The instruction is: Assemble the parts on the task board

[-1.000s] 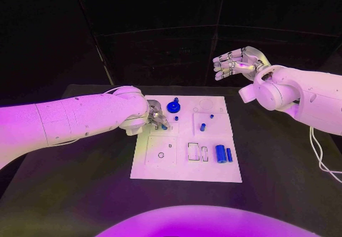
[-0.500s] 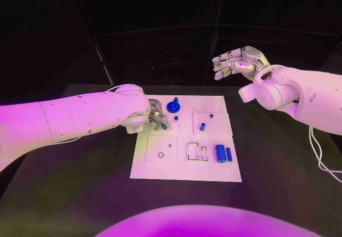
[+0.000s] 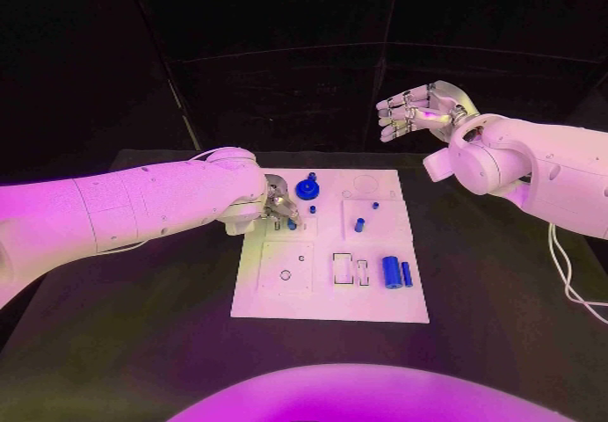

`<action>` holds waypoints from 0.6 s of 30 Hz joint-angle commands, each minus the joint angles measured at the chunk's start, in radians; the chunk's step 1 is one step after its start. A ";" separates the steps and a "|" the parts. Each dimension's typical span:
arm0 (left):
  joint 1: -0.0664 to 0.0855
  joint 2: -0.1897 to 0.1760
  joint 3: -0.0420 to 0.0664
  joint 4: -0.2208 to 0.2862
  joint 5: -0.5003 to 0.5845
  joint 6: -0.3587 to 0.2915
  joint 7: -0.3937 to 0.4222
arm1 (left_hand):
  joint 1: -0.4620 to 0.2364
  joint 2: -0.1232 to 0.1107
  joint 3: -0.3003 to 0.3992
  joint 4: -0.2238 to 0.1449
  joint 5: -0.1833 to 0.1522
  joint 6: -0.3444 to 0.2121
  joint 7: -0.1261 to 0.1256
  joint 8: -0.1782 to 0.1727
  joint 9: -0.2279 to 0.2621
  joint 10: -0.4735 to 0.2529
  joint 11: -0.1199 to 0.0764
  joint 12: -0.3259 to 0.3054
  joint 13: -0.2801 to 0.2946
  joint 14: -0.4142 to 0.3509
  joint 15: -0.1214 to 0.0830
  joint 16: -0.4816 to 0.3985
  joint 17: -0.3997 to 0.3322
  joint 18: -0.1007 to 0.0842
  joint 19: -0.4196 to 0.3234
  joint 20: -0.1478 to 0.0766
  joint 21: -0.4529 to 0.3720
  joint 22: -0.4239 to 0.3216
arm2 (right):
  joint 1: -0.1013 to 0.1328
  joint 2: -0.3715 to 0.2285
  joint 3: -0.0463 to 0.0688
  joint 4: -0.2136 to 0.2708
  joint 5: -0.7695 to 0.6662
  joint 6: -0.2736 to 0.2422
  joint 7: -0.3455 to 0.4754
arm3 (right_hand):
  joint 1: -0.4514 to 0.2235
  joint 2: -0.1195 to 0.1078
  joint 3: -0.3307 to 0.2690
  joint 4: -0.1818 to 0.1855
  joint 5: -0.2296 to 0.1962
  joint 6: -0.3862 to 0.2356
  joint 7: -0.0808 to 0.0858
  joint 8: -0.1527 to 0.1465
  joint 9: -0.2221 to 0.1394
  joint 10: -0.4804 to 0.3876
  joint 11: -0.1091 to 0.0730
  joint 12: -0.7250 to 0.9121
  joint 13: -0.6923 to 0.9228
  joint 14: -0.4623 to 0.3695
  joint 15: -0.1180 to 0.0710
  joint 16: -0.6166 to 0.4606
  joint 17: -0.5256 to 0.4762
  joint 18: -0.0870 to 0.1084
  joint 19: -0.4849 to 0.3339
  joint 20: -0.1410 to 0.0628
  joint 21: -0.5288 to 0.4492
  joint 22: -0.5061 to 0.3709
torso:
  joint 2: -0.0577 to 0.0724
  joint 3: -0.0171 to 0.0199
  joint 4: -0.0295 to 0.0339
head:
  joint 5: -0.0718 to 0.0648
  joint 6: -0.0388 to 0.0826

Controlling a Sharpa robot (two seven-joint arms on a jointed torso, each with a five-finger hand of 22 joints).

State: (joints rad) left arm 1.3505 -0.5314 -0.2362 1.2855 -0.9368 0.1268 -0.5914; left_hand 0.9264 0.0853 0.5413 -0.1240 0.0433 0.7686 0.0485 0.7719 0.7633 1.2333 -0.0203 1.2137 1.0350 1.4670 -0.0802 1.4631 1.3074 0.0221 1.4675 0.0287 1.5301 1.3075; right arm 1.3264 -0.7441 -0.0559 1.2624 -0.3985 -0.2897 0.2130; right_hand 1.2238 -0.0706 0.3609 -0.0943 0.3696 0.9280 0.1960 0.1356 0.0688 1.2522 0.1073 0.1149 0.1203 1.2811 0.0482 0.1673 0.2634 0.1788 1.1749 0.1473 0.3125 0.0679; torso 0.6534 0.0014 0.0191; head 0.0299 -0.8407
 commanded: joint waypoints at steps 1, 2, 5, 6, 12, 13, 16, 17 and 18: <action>-0.002 0.000 -0.002 -0.001 -0.010 0.029 -0.009 | -0.008 -0.003 0.012 -0.021 0.003 0.011 -0.001 0.005 0.001 0.008 -0.003 0.005 0.003 0.077 -0.006 -0.002 0.165 -0.008 0.077 -0.005 0.007 0.203 | 0.002 0.000 0.001 0.001 -0.002 0.010 0.002 | -0.006 0.003 -0.001 0.007 0.005 -0.006 0.000 -0.002 0.000 0.001 0.006 -0.006 -0.001 0.000 0.005 -0.005 -0.001 0.003 0.000 0.005 -0.006 -0.001 | 0.000 -0.0003 0.0007 | -0.001 0.000; -0.002 0.000 -0.002 -0.001 -0.010 0.031 -0.009 | -0.011 -0.007 0.004 -0.016 0.003 0.015 -0.003 0.006 0.001 0.010 -0.004 0.007 0.005 0.077 -0.007 -0.002 0.165 -0.008 0.077 -0.006 0.007 0.205 | 0.002 0.000 0.001 0.001 -0.002 0.010 0.002 | -0.007 0.002 -0.001 0.008 0.005 -0.006 0.000 -0.002 0.000 0.001 0.006 -0.007 -0.001 0.000 0.005 -0.005 -0.001 0.003 0.000 0.005 -0.007 -0.001 | 0.000 -0.0005 0.0012 | -0.001 -0.001; -0.002 -0.001 -0.002 0.000 -0.010 0.034 -0.009 | -0.015 -0.013 -0.007 -0.011 0.003 0.020 -0.005 0.006 0.001 0.012 -0.006 0.009 0.007 0.077 -0.008 -0.003 0.165 -0.009 0.078 -0.007 0.008 0.207 | 0.002 0.000 0.001 0.001 -0.002 0.011 0.002 | -0.007 0.002 -0.001 0.008 0.005 -0.006 0.000 -0.002 0.000 0.001 0.006 -0.007 -0.001 0.000 0.005 -0.005 -0.001 0.003 0.000 0.005 -0.007 -0.001 | 0.000 -0.0003 0.0013 | -0.002 -0.002; -0.002 -0.001 -0.002 0.000 -0.010 0.035 -0.009 | -0.016 -0.015 -0.011 -0.009 0.003 0.022 -0.005 0.006 0.001 0.013 -0.007 0.009 0.008 0.077 -0.008 -0.004 0.164 -0.009 0.078 -0.007 0.008 0.207 | 0.002 0.000 0.001 0.001 -0.002 0.011 0.002 | -0.007 0.002 -0.001 0.008 0.005 -0.006 0.000 -0.002 0.000 0.001 0.006 -0.007 -0.001 0.000 0.005 -0.005 -0.001 0.003 0.000 0.005 -0.007 -0.001 | 0.000 -0.0006 0.0012 | -0.002 -0.002; -0.002 -0.003 -0.002 0.002 -0.010 0.041 -0.008 | -0.024 -0.034 -0.034 -0.002 0.003 0.030 -0.008 0.006 0.001 0.016 -0.009 0.012 0.011 0.077 -0.011 -0.006 0.162 -0.009 0.079 -0.009 0.010 0.209 | 0.002 0.000 0.001 0.000 -0.002 0.012 0.002 | -0.007 0.002 -0.001 0.008 0.005 -0.006 0.000 -0.002 0.000 0.001 0.006 -0.007 -0.001 0.000 0.005 -0.005 -0.001 0.003 0.000 0.005 -0.007 -0.001 | 0.000 -0.0007 0.0017 | -0.002 -0.003; -0.002 -0.003 -0.002 0.002 -0.010 0.042 -0.008 | -0.028 -0.037 -0.039 0.001 0.003 0.032 -0.008 0.006 0.001 0.017 -0.009 0.013 0.012 0.077 -0.011 -0.006 0.162 -0.009 0.080 -0.010 0.010 0.209 | 0.002 0.000 0.001 0.000 -0.002 0.013 0.003 | -0.007 0.002 -0.001 0.008 0.005 -0.006 0.000 -0.002 0.000 0.001 0.006 -0.007 -0.001 0.000 0.005 -0.005 -0.001 0.003 0.000 0.005 -0.007 -0.001 | 0.000 -0.0007 0.0017 | -0.002 -0.003; -0.002 -0.004 -0.002 0.002 -0.010 0.040 -0.008 | -0.045 -0.050 -0.064 0.015 0.003 0.039 -0.008 0.005 0.000 0.018 -0.009 0.014 0.012 0.077 -0.011 -0.008 0.161 -0.009 0.080 -0.010 0.010 0.209 | 0.002 0.001 0.001 0.000 -0.002 0.014 0.003 | -0.008 0.001 -0.002 0.008 0.005 -0.006 0.000 -0.002 0.000 0.001 0.006 -0.007 -0.001 0.000 0.005 -0.006 -0.001 0.003 0.001 0.005 -0.008 -0.001 | 0.000 -0.0007 0.0015 | -0.002 -0.002; -0.002 -0.003 -0.002 0.002 -0.010 0.038 -0.008 | -0.051 -0.054 -0.072 0.020 0.003 0.040 -0.008 0.004 0.000 0.018 -0.009 0.014 0.012 0.077 -0.011 -0.008 0.160 -0.009 0.079 -0.011 0.010 0.209 | 0.002 0.001 0.001 -0.001 -0.002 0.014 0.004 | -0.008 0.001 -0.002 0.008 0.005 -0.006 0.000 -0.002 0.000 0.001 0.006 -0.007 -0.001 0.000 0.005 -0.006 -0.001 0.003 0.001 0.005 -0.008 -0.001 | 0.000 -0.0006 0.0012 | -0.002 -0.002; -0.002 -0.003 -0.002 0.001 -0.010 0.037 -0.008 | -0.057 -0.057 -0.081 0.026 0.003 0.042 -0.008 0.004 0.000 0.018 -0.009 0.014 0.012 0.077 -0.011 -0.008 0.160 -0.009 0.080 -0.011 0.010 0.209 | 0.002 0.001 0.001 -0.001 -0.002 0.014 0.004 | -0.008 0.001 -0.002 0.008 0.005 -0.006 0.000 -0.002 0.000 0.001 0.006 -0.007 -0.001 0.000 0.005 -0.006 -0.001 0.003 0.001 0.005 -0.008 -0.001 | 0.000 -0.0006 0.0012 | -0.002 -0.002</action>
State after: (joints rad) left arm 1.3491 -0.5337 -0.2374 1.2866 -0.9378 0.1433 -0.5920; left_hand 0.8730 0.0343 0.4660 -0.0993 0.0473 0.8065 0.0356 0.7720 0.7644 1.2420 -0.0288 1.2239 1.0463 1.4634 -0.0838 1.4591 1.3074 0.0221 1.4638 0.0251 1.5338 1.3075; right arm 1.3264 -0.7439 -0.0559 1.2618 -0.3998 -0.2862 0.2101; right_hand 1.2238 -0.0706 0.3583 -0.0917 0.3696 0.9280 0.1960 0.1356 0.0688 1.2522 0.1073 0.1109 0.1204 1.2811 0.0482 0.1673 0.2635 0.1787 1.1749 0.1473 0.3086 0.0679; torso 0.6534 0.0008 0.0204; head 0.0278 -0.8435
